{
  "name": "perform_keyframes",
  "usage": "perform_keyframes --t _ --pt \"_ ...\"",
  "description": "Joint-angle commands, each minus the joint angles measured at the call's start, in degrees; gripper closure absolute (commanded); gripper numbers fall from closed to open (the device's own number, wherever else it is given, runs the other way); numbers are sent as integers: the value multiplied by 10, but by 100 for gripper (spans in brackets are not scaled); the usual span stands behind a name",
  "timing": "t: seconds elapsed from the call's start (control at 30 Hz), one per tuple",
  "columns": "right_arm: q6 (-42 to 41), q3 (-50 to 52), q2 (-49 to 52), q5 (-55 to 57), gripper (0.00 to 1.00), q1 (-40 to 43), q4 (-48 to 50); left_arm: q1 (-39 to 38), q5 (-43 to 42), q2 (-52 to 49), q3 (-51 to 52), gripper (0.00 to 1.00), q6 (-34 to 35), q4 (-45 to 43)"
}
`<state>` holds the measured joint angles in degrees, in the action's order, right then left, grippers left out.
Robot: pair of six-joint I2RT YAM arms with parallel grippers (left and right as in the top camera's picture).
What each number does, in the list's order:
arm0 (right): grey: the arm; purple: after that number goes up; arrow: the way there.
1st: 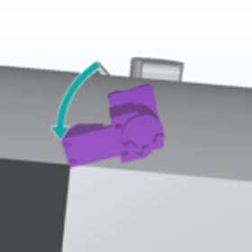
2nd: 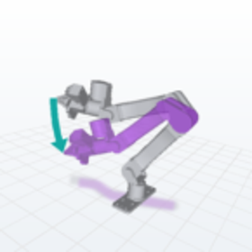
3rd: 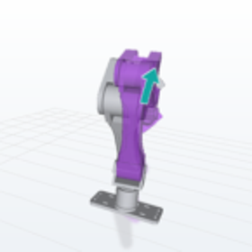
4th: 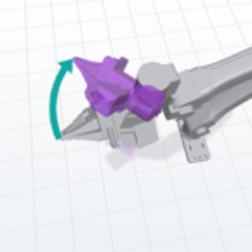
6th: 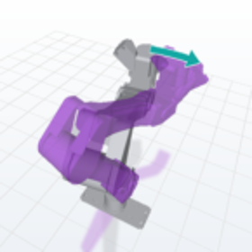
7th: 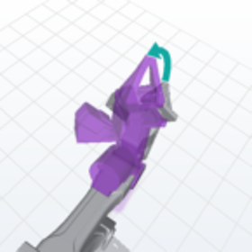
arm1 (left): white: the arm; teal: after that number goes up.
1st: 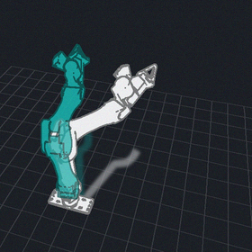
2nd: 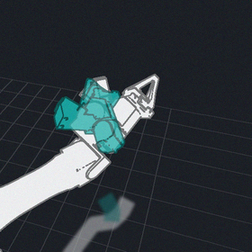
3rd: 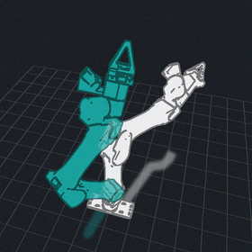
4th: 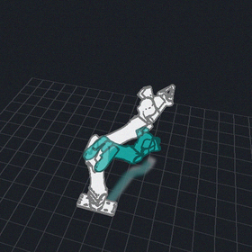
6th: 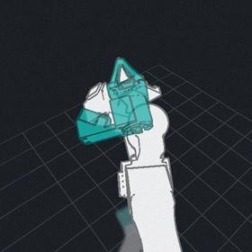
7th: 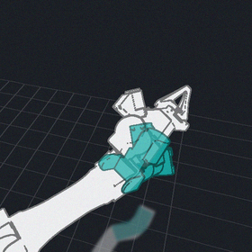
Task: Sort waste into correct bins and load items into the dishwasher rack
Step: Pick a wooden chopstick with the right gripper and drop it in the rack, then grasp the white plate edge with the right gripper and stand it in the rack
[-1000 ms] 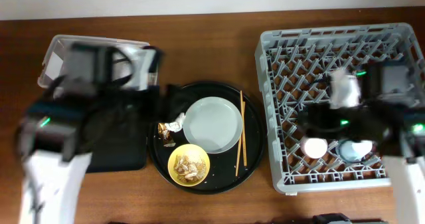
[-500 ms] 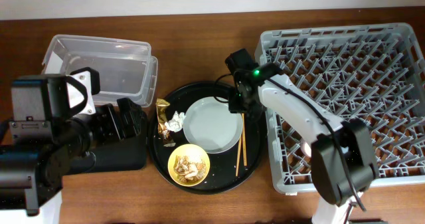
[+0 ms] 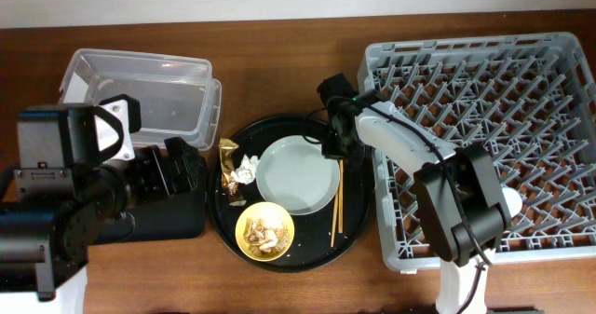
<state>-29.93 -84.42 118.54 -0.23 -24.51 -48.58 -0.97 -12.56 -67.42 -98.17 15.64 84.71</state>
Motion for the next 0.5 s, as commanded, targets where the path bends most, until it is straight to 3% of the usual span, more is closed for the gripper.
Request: perform_keyframes --t 0.0,0.13,0.3,0.4,0.47 --pt "14 -28 -25 6 96 3 -22 2 6 -1 -5 1 -7 2" --pt "39 -57 -107 37 96 14 -66 2 6 -1 -5 1 -7 0" --pt "174 -67 -232 26 96 102 -58 2 6 -1 -4 1 -7 -2" --pt "262 -61 -221 -37 96 150 -61 2 6 -1 -4 1 -7 -2" --pt "270 -49 -188 -18 96 152 -59 2 6 -3 -4 1 -7 -3"
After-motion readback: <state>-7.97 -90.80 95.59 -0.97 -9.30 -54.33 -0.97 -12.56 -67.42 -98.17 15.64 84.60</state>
